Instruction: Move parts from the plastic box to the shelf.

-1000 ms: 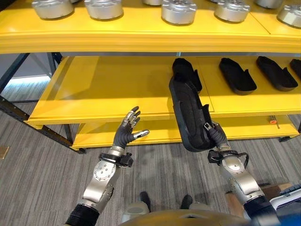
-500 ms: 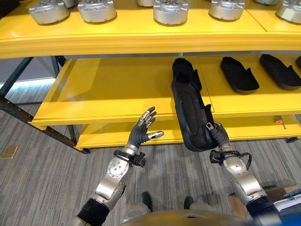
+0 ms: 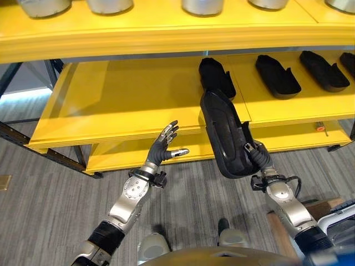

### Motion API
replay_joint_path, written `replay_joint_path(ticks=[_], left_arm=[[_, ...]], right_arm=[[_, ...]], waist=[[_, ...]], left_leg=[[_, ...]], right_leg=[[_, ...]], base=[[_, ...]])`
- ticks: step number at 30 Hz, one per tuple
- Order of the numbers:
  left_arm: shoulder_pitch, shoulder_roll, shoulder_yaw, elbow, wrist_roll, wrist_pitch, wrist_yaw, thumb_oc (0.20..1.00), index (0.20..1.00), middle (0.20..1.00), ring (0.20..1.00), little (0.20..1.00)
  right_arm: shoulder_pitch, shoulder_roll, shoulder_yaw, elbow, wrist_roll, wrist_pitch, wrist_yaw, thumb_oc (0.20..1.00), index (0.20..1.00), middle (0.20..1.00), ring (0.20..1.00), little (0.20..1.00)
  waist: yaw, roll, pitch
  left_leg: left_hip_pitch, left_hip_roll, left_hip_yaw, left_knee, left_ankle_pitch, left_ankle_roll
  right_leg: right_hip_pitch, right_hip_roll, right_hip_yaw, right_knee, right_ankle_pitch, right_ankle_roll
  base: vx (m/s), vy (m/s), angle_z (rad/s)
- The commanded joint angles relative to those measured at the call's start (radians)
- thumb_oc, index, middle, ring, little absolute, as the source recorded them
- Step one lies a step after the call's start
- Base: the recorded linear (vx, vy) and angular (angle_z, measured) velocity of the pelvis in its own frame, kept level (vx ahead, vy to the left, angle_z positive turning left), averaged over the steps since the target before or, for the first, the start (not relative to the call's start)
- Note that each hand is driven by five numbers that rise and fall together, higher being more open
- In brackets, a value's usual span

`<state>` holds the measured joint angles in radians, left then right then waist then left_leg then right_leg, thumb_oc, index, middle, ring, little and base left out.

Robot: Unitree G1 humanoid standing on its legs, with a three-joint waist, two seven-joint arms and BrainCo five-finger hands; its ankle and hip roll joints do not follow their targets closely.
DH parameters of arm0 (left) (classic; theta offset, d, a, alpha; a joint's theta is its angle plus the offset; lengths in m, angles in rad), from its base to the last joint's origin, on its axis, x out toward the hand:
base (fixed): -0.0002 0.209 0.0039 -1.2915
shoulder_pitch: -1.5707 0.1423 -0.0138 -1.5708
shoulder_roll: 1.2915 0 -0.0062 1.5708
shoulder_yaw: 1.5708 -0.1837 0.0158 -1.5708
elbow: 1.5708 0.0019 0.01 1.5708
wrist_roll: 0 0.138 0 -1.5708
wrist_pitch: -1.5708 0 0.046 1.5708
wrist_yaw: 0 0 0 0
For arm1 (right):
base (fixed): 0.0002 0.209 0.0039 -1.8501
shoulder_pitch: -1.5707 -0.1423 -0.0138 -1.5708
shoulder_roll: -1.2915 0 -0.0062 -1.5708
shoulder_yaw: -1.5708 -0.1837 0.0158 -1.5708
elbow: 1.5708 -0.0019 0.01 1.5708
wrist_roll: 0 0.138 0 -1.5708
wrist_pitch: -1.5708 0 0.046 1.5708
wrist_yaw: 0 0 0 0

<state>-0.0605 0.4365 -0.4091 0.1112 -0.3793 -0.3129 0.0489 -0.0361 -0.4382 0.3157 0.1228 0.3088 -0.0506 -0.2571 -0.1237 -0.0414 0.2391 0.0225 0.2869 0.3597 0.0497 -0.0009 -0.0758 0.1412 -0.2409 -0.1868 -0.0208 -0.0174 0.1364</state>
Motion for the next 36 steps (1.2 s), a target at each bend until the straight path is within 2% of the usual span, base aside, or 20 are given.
replay_joint_path(ticks=[1, 4, 8, 11, 12, 15, 17, 20, 21, 23, 24, 25, 26, 28, 30, 31, 32, 36], left_arm=[[0.010, -0.044, 0.034, -0.054, 0.032, -0.077, 0.011, 1.000, 1.000, 1.000, 1.000, 1.000], [-0.014, -0.026, 0.033, -0.042, 0.066, -0.080, 0.013, 1.000, 1.000, 1.000, 1.000, 1.000], [-0.004, -0.004, 0.038, -0.056, 0.104, -0.077, 0.020, 1.000, 1.000, 1.000, 1.000, 1.000], [0.006, 0.003, 0.043, -0.058, 0.112, -0.080, 0.020, 1.000, 1.000, 1.000, 1.000, 1.000], [0.014, 0.009, 0.049, -0.066, 0.121, -0.082, 0.021, 1.000, 1.000, 1.000, 1.000, 1.000], [0.032, 0.014, 0.067, -0.082, 0.127, -0.079, 0.022, 1.000, 1.000, 1.000, 1.000, 1.000], [0.042, 0.012, 0.077, -0.090, 0.120, -0.076, 0.023, 1.000, 1.000, 1.000, 1.000, 1.000], [0.067, 0.003, 0.089, -0.105, 0.109, -0.072, 0.028, 1.000, 1.000, 1.000, 1.000, 1.000], [0.070, 0.003, 0.089, -0.109, 0.109, -0.070, 0.024, 1.000, 1.000, 1.000, 1.000, 1.000], [0.062, 0.002, 0.084, -0.107, 0.104, -0.065, 0.013, 1.000, 1.000, 1.000, 1.000, 1.000], [0.054, -0.003, 0.075, -0.108, 0.095, -0.056, -0.001, 1.000, 1.000, 1.000, 1.000, 1.000], [0.049, -0.012, 0.061, -0.108, 0.095, -0.051, -0.005, 1.000, 1.000, 1.000, 1.000, 1.000], [0.050, -0.020, 0.054, -0.107, 0.104, -0.052, -0.005, 1.000, 1.000, 1.000, 1.000, 1.000], [0.054, -0.023, 0.048, -0.111, 0.115, -0.049, -0.005, 1.000, 1.000, 1.000, 1.000, 1.000], [0.057, -0.024, 0.035, -0.101, 0.120, -0.052, -0.016, 1.000, 1.000, 1.000, 1.000, 1.000], [0.050, -0.024, 0.029, -0.098, 0.114, -0.046, -0.036, 1.000, 1.000, 1.000, 1.000, 1.000], [0.045, -0.026, 0.021, -0.094, 0.119, -0.044, -0.037, 1.000, 1.000, 1.000, 1.000, 1.000], [0.043, -0.030, 0.011, -0.092, 0.111, -0.031, -0.028, 1.000, 1.000, 1.000, 1.000, 1.000]], right_arm=[[-0.026, -0.035, -0.001, -0.096, 0.004, -0.069, 0.015, 0.200, 0.200, 0.200, 0.200, 0.200], [-0.003, -0.026, -0.022, -0.091, 0.000, -0.086, 0.031, 0.200, 0.200, 0.200, 0.200, 0.200], [-0.001, 0.003, -0.028, -0.096, -0.011, -0.084, 0.035, 0.200, 0.200, 0.200, 0.200, 0.200], [-0.011, 0.021, -0.024, -0.098, -0.015, -0.078, 0.032, 0.200, 0.200, 0.200, 0.200, 0.200], [-0.025, 0.035, -0.017, -0.094, -0.019, -0.081, 0.029, 0.200, 0.200, 0.200, 0.200, 0.200], [-0.046, 0.056, -0.008, -0.086, -0.025, -0.077, 0.026, 0.200, 0.200, 0.200, 0.200, 0.200], [-0.064, 0.070, 0.003, -0.066, -0.030, -0.087, 0.022, 0.200, 0.200, 0.200, 0.200, 0.200], [-0.083, 0.087, 0.012, -0.063, -0.038, -0.085, 0.030, 0.200, 0.200, 0.200, 0.200, 0.200], [-0.088, 0.087, 0.012, -0.063, -0.035, -0.081, 0.030, 0.200, 0.200, 0.200, 0.200, 0.200], [-0.092, 0.082, 0.013, -0.070, -0.028, -0.073, 0.024, 0.200, 0.200, 0.200, 0.200, 0.200], [-0.089, 0.073, 0.009, -0.085, -0.024, -0.060, 0.016, 0.200, 0.200, 0.200, 0.200, 0.200], [-0.085, 0.064, -0.003, -0.093, -0.021, -0.050, 0.028, 0.200, 0.200, 0.200, 0.200, 0.200], [-0.086, 0.062, -0.008, -0.087, -0.022, -0.050, 0.036, 0.200, 0.200, 0.200, 0.200, 0.200], [-0.089, 0.065, -0.012, -0.082, -0.022, -0.049, 0.044, 0.200, 0.200, 0.200, 0.200, 0.200], [-0.080, 0.068, -0.020, -0.079, -0.023, -0.049, 0.045, 0.200, 0.200, 0.200, 0.200, 0.200], [-0.071, 0.067, -0.028, -0.082, -0.020, -0.048, 0.039, 0.200, 0.200, 0.200, 0.200, 0.200], [-0.064, 0.064, -0.032, -0.085, -0.022, -0.048, 0.036, 0.200, 0.200, 0.200, 0.200, 0.200], [-0.053, 0.061, -0.030, -0.099, -0.057, -0.064, 0.040, 0.200, 0.200, 0.200, 0.200, 0.200]], waist=[[-0.008, 0.070, -0.068], [-0.018, 0.070, -0.069], [-0.001, 0.064, -0.074], [0.016, 0.058, -0.073], [0.034, 0.051, -0.072], [0.069, 0.040, -0.065], [0.099, 0.035, -0.061], [0.139, 0.031, -0.051], [0.138, 0.029, -0.049], [0.121, 0.022, -0.046], [0.099, 0.014, -0.045], [0.082, 0.002, -0.043], [0.080, -0.006, -0.043], [0.075, -0.014, -0.039], [0.055, -0.020, -0.027], [0.040, -0.023, -0.027], [0.032, -0.023, -0.030], [0.030, -0.022, -0.043]], left_leg=[[0.072, 0.021, 0.013, -0.111, 0.205, -0.059], [0.094, -0.057, 0.016, -0.088, 0.117, -0.017], [0.120, -0.122, -0.003, -0.100, 0.080, 0.025], [0.128, -0.146, -0.014, -0.109, 0.069, 0.044], [0.129, -0.166, -0.010, -0.117, 0.062, 0.062], [0.138, -0.197, 0.013, -0.134, 0.049, 0.083], [0.148, -0.214, 0.019, -0.136, 0.023, 0.085], [0.152, -0.228, 0.055, -0.137, 0.004, 0.095], [0.154, -0.230, 0.056, -0.137, 0.001, 0.096], [0.155, -0.235, 0.046, -0.137, -0.004, 0.098], [0.158, -0.241, 0.028, -0.137, -0.007, 0.098], [0.152, -0.246, 0.032, -0.137, 0.008, 0.094], [0.156, -0.251, 0.031, -0.137, 0.003, 0.089], [0.165, -0.256, 0.024, -0.137, -0.008, 0.090], [0.180, -0.259, -0.007, -0.137, -0.024, 0.093], [0.177, -0.263, -0.034, -0.137, -0.024, 0.097], [0.176, -0.264, -0.048, -0.137, -0.023, 0.100], [0.176, -0.258, -0.041, -0.137, -0.020, 0.093]], right_leg=[[-0.024, 0.066, -0.047, 0.100, -0.004, -0.060], [-0.032, 0.046, -0.035, 0.122, 0.005, -0.040], [-0.041, 0.031, -0.032, 0.127, 0.024, -0.011], [-0.044, 0.022, -0.041, 0.147, 0.019, 0.001], [-0.058, 0.009, -0.058, 0.174, 0.043, 0.011], [-0.070, -0.025, -0.121, 0.223, 0.084, 0.024], [-0.065, -0.049, -0.166, 0.254, 0.090, 0.042], [-0.089, -0.078, -0.260, 0.311, 0.145, 0.059], [-0.097, -0.061, -0.257, 0.301, 0.135, 0.056], [-0.109, 0.001, -0.222, 0.259, 0.106, 0.046], [-0.117, 0.068, -0.174, 0.199, 0.084, 0.032], [-0.123, 0.111, -0.151, 0.096, 0.107, 0.005], [-0.126, 0.113, -0.148, 0.044, 0.137, 0.011], [-0.161, 0.107, -0.128, 0.020, 0.191, 0.032], [-0.211, 0.115, -0.060, 0.010, 0.234, 0.047], [-0.225, 0.127, -0.006, 0.003, 0.238, 0.043], [-0.230, 0.133, 0.019, 0.003, 0.238, 0.040], [-0.207, 0.143, 0.002, 0.006, 0.209, 0.018]], base=[[0.14, 0.348, -0.18], [0.17, 0.428, -0.19], [0.13, 0.307, 0.11], [0.06, 0.202, -0.09], [0.06, 0.306, -0.28], [0.04, 0.286, -0.13], [0.05, 0.235, -0.22], [0.00, 0.177, -0.52], [0.02, 0.116, -0.85], [0.06, 0.023, -0.45], [0.12, -0.049, 0.36], [0.17, -0.078, 0.53], [0.15, -0.095, 0.55], [0.16, -0.089, 0.15], [0.23, -0.151, 0.20], [0.23, -0.152, 0.39], [0.22, -0.150, 0.59], [0.17, -0.146, 0.71]])
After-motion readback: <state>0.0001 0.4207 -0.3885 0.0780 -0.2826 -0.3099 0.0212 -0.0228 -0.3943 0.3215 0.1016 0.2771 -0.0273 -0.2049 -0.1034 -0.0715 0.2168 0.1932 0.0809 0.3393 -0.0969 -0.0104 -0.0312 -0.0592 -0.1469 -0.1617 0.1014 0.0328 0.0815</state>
